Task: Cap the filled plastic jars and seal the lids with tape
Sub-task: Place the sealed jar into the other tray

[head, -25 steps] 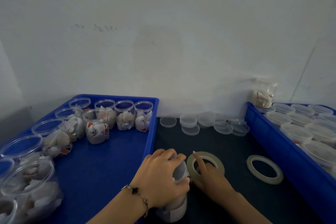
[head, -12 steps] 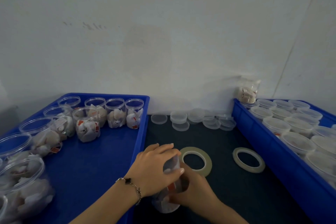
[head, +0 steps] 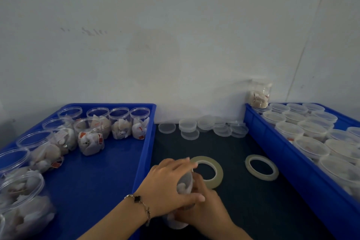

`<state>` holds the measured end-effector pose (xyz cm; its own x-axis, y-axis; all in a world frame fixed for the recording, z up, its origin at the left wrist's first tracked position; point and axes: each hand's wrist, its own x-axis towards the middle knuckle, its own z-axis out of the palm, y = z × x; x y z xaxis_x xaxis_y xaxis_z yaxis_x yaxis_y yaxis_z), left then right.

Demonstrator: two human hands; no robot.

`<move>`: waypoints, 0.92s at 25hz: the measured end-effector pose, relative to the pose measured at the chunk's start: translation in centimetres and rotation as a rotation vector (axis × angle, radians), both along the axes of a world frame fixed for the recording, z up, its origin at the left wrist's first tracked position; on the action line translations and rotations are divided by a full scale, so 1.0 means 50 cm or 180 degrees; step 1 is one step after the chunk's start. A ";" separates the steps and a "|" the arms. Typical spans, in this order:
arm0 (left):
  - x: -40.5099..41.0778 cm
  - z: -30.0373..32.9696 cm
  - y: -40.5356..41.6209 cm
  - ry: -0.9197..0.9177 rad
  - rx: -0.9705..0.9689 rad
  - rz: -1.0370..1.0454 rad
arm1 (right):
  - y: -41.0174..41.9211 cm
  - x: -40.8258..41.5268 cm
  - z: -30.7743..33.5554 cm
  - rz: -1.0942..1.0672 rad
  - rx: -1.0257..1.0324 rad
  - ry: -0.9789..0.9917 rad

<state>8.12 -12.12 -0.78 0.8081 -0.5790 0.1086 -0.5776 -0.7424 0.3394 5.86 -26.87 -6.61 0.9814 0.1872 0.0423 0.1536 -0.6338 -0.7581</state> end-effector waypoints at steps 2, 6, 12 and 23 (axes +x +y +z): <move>0.008 0.030 -0.005 -0.0029 -0.0161 0.0078 | -0.041 0.004 0.042 -0.0244 0.0231 -0.0092; 0.066 0.144 -0.103 0.0096 -0.1096 0.0234 | -0.144 0.070 0.157 -0.1081 0.0373 -0.0663; 0.231 0.241 -0.381 -0.0152 -0.1606 0.0777 | -0.325 0.220 0.269 -0.2373 0.0414 -0.1189; 0.460 0.141 -0.631 0.1390 -0.1811 -0.0315 | -0.582 0.473 0.193 -0.2969 0.0591 -0.1249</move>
<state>31.12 -43.68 6.29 0.7932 -0.6016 0.0941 -0.3563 -0.3333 0.8729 29.53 -55.96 3.06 0.6438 -0.6846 0.3418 -0.0818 -0.5057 -0.8588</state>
